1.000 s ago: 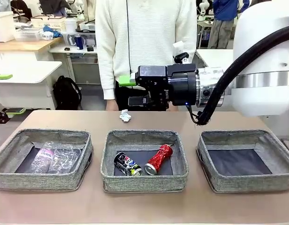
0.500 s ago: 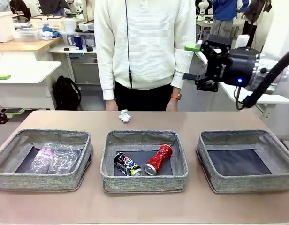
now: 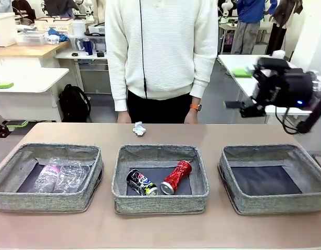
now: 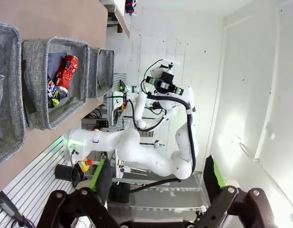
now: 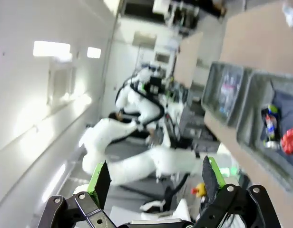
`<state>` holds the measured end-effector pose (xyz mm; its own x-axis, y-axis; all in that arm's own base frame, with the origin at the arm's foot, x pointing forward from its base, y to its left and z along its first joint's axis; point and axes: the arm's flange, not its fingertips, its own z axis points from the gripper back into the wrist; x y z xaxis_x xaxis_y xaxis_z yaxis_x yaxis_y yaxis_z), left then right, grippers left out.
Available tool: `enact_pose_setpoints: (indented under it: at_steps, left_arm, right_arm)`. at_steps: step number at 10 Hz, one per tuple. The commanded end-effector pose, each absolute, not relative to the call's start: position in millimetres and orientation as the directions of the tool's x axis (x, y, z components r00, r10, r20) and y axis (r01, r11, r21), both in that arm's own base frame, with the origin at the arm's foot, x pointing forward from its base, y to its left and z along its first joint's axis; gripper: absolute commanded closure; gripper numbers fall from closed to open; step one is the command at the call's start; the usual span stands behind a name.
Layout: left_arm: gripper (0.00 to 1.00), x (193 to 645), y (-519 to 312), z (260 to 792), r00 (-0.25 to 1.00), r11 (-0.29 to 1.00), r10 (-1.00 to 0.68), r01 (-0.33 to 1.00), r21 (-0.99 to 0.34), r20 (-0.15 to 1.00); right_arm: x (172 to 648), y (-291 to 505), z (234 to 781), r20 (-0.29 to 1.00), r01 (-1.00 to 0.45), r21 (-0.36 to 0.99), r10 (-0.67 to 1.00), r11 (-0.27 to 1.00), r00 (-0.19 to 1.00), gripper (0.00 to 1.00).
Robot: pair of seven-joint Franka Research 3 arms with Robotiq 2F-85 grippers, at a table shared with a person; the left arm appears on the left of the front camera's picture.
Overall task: Sort the waste into the appropriate baskets.
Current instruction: Place the picked waste into the Fabric basket indicated by the person, then pick up the waste item pointed out by the person.
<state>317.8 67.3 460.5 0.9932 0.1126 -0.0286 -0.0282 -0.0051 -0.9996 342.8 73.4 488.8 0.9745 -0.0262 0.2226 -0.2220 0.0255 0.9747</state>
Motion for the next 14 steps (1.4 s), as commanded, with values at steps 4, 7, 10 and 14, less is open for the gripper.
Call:
enact_pose_setpoints:
  at_steps: [4, 7, 10, 14]
  left_arm:
    - [0.0, 314, 68, 462, 0.995, -0.009, 0.101, -0.025, -1.0, -0.026]
    - [0.0, 314, 68, 462, 0.995, -0.009, 0.101, -0.025, -1.0, -0.026]
    - [0.0, 314, 68, 462, 0.995, -0.009, 0.101, -0.025, -1.0, -0.026]
    - [0.0, 314, 68, 462, 0.995, -0.009, 0.101, -0.025, -1.0, -0.026]
  right_arm:
    - [272, 81, 420, 0.085, -0.11, 0.972, 0.122, 0.208, 0.989, 0.0]
    - [333, 44, 449, 0.116, -0.128, 0.983, 0.097, 0.131, 0.989, 0.0]
    - [333, 44, 449, 0.116, -0.128, 0.983, 0.097, 0.131, 0.989, 0.0]
    - [333, 44, 449, 0.116, -0.128, 0.983, 0.097, 0.131, 0.989, 0.0]
